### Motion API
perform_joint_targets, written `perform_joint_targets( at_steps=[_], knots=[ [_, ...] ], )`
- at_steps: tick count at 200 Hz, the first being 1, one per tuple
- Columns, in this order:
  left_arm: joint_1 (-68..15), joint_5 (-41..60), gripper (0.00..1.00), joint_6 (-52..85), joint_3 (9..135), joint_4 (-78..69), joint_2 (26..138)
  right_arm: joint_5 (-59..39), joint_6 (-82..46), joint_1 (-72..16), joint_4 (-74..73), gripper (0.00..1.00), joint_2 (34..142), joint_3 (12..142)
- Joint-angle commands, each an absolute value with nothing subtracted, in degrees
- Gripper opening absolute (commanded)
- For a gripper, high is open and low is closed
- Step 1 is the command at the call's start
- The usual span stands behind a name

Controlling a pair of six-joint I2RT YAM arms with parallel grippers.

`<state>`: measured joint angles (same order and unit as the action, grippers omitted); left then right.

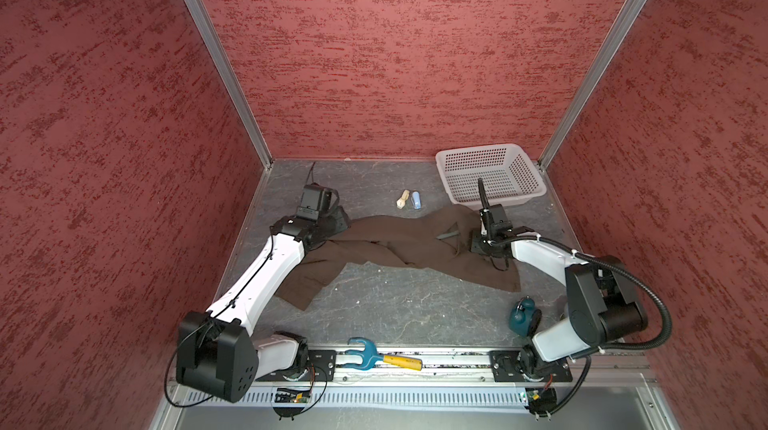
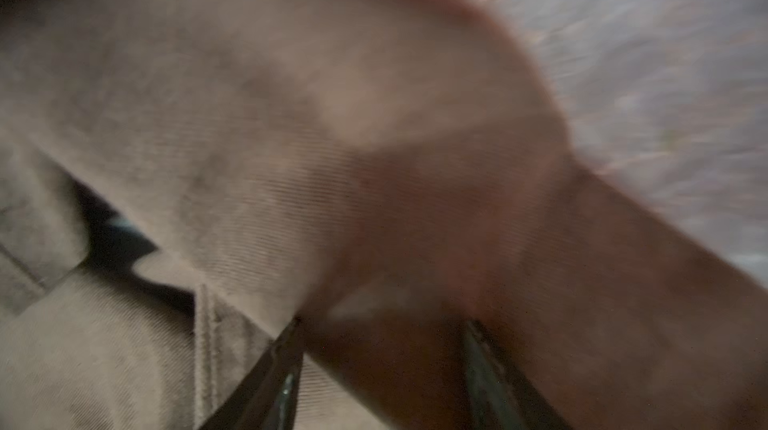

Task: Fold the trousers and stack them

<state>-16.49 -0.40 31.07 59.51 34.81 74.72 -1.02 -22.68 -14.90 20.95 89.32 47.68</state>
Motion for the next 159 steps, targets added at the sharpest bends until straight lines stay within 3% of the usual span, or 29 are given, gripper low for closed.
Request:
perform_joint_targets(
  at_steps=[1, 20, 47, 62, 92, 131, 159],
  knots=[
    [-18.5, -2.6, 0.56, 29.2, 64.4, 36.2, 81.0, -7.7, -23.8, -14.9, 17.8, 0.64, 90.8, 50.2],
    [-21.7, -2.9, 0.55, 28.9, 67.0, 36.8, 85.1, -9.4, -24.2, -14.8, 16.7, 0.66, 91.1, 51.3],
    [-27.8, -1.4, 0.55, 29.0, 69.5, 32.7, 90.9, -10.8, -24.5, -14.6, 14.8, 0.85, 89.3, 49.5],
    [-31.9, -1.4, 0.52, 28.3, 74.5, 33.0, 96.3, -10.8, -24.6, -14.7, 14.4, 0.88, 87.6, 48.4],
    [-40.3, -2.4, 0.50, 23.6, 86.3, 35.8, 106.7, -13.5, -23.9, -14.6, 12.0, 0.86, 86.2, 46.6],
    [-45.9, 4.0, 0.49, 20.2, 96.6, 38.1, 115.5, -15.2, -24.6, -14.6, 12.3, 0.83, 90.0, 48.4],
    [-48.8, 3.6, 0.49, 18.6, 98.3, 38.3, 117.9, -17.0, -26.4, -14.0, 10.6, 0.73, 93.0, 48.8]
  ],
)
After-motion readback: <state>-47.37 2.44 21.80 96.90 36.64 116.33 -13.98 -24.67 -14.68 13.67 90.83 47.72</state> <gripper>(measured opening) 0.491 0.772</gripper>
